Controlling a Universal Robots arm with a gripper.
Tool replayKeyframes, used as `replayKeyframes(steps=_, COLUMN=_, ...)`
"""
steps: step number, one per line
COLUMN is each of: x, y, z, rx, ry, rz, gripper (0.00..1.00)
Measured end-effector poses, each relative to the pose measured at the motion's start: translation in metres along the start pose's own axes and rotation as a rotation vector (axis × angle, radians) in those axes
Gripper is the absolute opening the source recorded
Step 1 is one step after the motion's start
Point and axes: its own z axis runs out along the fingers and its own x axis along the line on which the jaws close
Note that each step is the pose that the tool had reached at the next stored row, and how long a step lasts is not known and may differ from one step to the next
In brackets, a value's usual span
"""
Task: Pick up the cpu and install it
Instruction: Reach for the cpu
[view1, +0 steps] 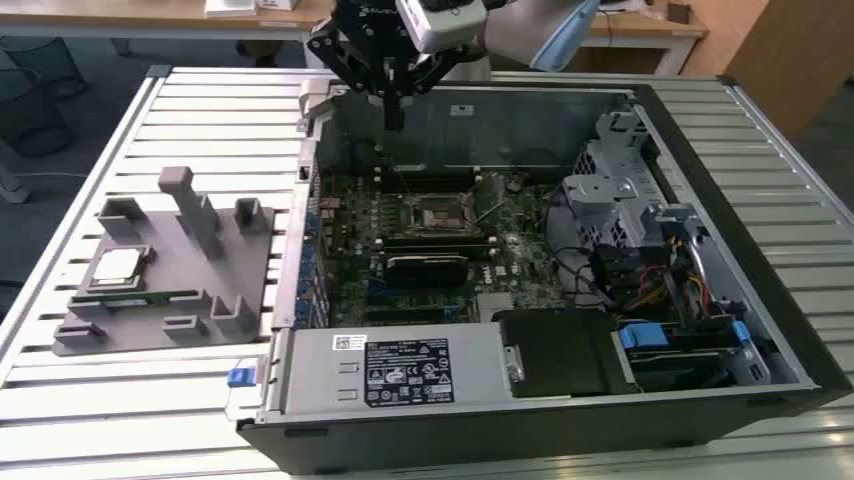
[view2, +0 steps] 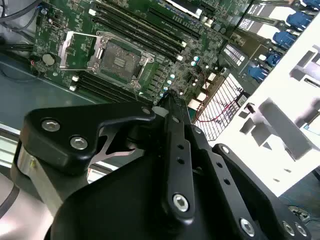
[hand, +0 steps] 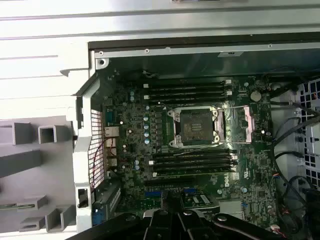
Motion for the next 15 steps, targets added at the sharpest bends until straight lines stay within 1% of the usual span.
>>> replayKeyframes(steps=5, x=0.0001, y=0.0, z=0.0, rx=0.0, ry=-0.0001, rz=0.0, gripper=0.11)
replayKeyframes(steps=15, x=0.0042, y=-0.0003, z=-0.0001, rx=0.0, ry=0.0, rz=0.0, gripper=0.11)
